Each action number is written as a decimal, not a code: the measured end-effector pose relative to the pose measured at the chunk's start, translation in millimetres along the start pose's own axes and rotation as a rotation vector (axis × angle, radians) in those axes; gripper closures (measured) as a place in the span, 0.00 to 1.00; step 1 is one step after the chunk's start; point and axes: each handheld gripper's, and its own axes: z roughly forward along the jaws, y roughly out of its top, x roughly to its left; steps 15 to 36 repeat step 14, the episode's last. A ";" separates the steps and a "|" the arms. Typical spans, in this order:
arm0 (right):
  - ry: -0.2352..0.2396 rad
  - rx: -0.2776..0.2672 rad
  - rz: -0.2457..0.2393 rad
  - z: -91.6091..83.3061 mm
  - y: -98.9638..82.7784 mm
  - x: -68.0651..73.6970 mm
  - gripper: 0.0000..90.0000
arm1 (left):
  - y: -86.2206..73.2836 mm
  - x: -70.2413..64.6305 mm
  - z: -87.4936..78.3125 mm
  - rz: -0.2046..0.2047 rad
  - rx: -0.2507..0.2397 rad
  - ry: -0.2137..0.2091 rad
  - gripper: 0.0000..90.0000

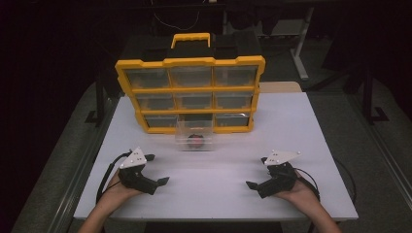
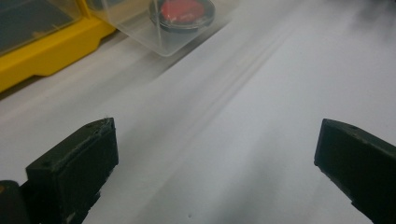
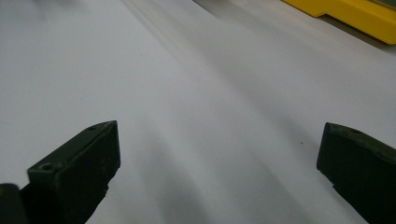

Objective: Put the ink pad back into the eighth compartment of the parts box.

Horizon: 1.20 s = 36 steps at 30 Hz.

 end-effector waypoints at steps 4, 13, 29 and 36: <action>-0.001 0.003 -0.002 -0.1 -0.2 0.2 0.00 | 0.1 -1.1 1.3 0.000 -0.009 -0.017 0.00; 0.000 0.005 -0.003 0.6 -0.8 0.5 0.00 | -3.6 -0.1 4.8 0.001 0.014 -0.023 0.00; 0.001 0.007 -0.003 0.8 -1.1 0.4 0.00 | -3.9 -0.3 5.4 0.005 0.021 -0.020 0.00; 0.001 0.007 -0.003 0.8 -1.1 0.4 0.00 | -3.9 -0.3 5.4 0.005 0.021 -0.020 0.00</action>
